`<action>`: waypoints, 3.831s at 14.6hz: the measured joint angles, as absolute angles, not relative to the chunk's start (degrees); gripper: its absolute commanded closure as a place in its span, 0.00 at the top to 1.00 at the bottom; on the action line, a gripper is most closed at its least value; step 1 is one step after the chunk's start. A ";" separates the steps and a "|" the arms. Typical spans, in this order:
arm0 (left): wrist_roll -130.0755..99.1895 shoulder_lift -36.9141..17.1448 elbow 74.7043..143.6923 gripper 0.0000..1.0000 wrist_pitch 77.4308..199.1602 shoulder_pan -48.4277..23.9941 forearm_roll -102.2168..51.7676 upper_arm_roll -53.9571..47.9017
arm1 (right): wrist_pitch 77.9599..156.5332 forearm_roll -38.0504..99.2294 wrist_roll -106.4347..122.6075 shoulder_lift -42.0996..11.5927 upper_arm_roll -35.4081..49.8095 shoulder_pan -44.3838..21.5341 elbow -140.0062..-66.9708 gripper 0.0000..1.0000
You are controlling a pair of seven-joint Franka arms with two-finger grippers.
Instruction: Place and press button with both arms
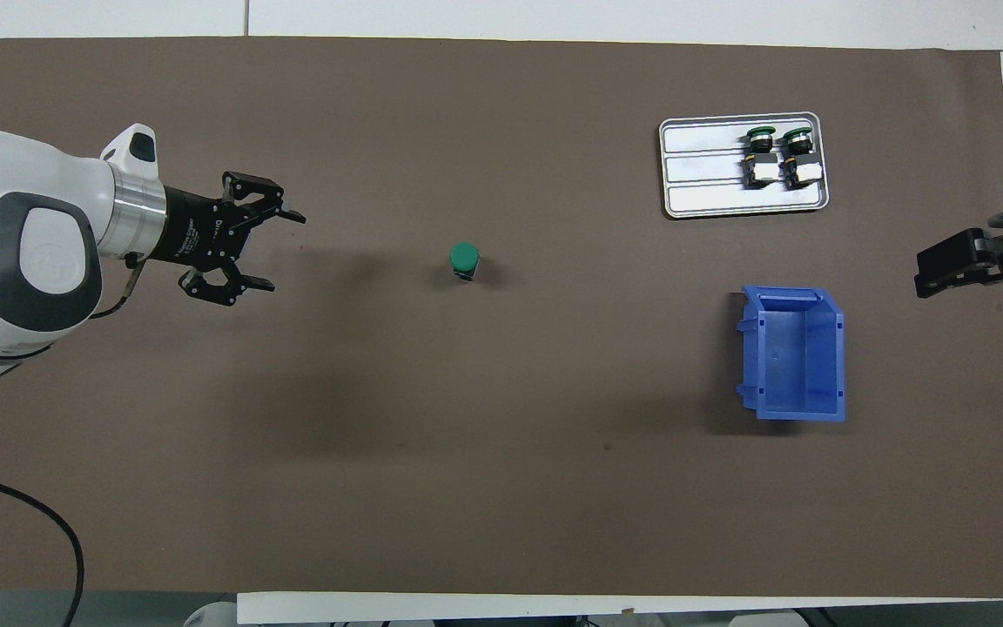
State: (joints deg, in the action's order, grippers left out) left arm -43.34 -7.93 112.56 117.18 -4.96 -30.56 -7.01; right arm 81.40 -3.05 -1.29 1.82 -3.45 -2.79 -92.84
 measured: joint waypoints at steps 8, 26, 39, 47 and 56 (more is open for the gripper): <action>-39.88 -6.44 104.75 1.00 109.10 -4.93 -9.36 -7.01 | 81.40 -3.05 -1.29 1.82 -3.45 -2.79 -92.84 0.98; -4.06 1.76 98.44 0.99 88.95 0.21 -0.71 -5.76 | 81.40 -3.05 -1.29 1.82 -3.45 -2.79 -92.84 0.98; -3.69 2.74 93.74 1.00 82.07 0.52 0.15 -5.75 | 81.40 -3.05 -1.29 1.82 -3.45 -2.79 -92.84 0.98; -3.69 2.83 93.68 1.00 81.69 2.25 0.37 -5.28 | 81.40 -3.05 -1.29 1.82 -3.45 -2.79 -92.84 0.98; -3.60 3.08 93.32 1.00 81.69 -2.62 0.39 0.28 | 81.40 -3.05 -1.29 1.82 -3.45 -2.79 -92.84 0.98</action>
